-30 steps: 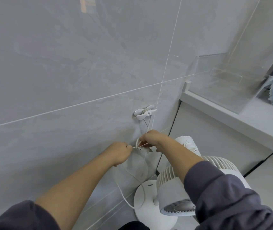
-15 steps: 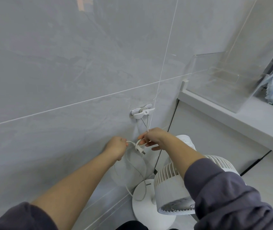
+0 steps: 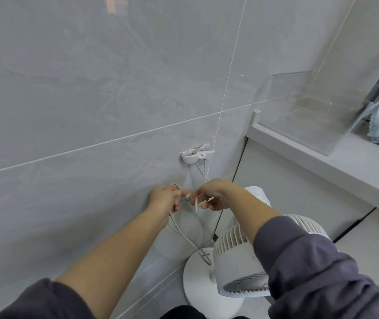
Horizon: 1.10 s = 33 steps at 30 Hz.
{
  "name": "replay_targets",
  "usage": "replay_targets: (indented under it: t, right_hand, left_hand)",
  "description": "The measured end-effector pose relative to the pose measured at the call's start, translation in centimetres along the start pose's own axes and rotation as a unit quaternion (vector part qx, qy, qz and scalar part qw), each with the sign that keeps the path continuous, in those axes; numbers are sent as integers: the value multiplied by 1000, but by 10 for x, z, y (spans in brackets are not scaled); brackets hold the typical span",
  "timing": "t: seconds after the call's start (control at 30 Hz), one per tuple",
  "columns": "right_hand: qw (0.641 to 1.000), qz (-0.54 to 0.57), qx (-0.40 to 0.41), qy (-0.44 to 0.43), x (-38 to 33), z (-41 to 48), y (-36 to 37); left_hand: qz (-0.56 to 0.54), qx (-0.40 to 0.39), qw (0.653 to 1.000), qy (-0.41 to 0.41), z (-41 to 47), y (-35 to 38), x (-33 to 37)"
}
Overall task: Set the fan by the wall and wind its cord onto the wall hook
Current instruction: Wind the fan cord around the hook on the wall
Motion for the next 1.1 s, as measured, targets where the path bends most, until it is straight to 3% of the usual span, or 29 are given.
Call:
replay_targets:
  t: [0.13, 0.33, 0.4, 0.47, 0.53, 0.63, 0.73, 0.83, 0.97, 1.1]
  right_hand:
    - [1000, -13, 16, -1, 2, 3, -3]
    - [997, -48, 54, 0, 4, 6, -12]
    - [998, -40, 52, -14, 4, 7, -12]
    - [998, -29, 37, -30, 2, 7, -9]
    - [999, -25, 27, -40, 0, 7, -6]
    - [998, -9, 7, -59, -4, 6, 0]
    - [997, 12, -15, -80, -9, 4, 3]
    - [995, 2, -15, -103, -11, 4, 3]
    - [981, -125, 18, -146, -15, 4, -3]
    - [974, -170, 23, -147, -13, 5, -7]
  left_hand:
    - [116, -19, 993, -10, 0, 6, -3]
    - [307, -37, 948, -81, -2, -1, -25]
    - [434, -51, 897, -62, 2, -7, -25]
    - [570, -57, 819, -6, 8, -12, -21]
    - [630, -63, 772, 55, 12, -10, -20]
    - [550, -141, 814, 122, 10, 6, -19]
    - [423, -215, 875, 95, 3, 20, -19]
    - [360, -201, 908, 80, 3, 20, -19]
    - [303, -150, 939, 61, 10, 11, -15]
    - [272, -146, 951, 31, 9, 5, -11]
Point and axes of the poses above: each hand's wrist, its own z-axis towards the middle knuckle, its own y-axis out of the palm, x = y × z, the point moved 7 cm from there along z, towards the middle knuckle, and after that the axes turned 6 degrees about -z, right-handed, at the moved point
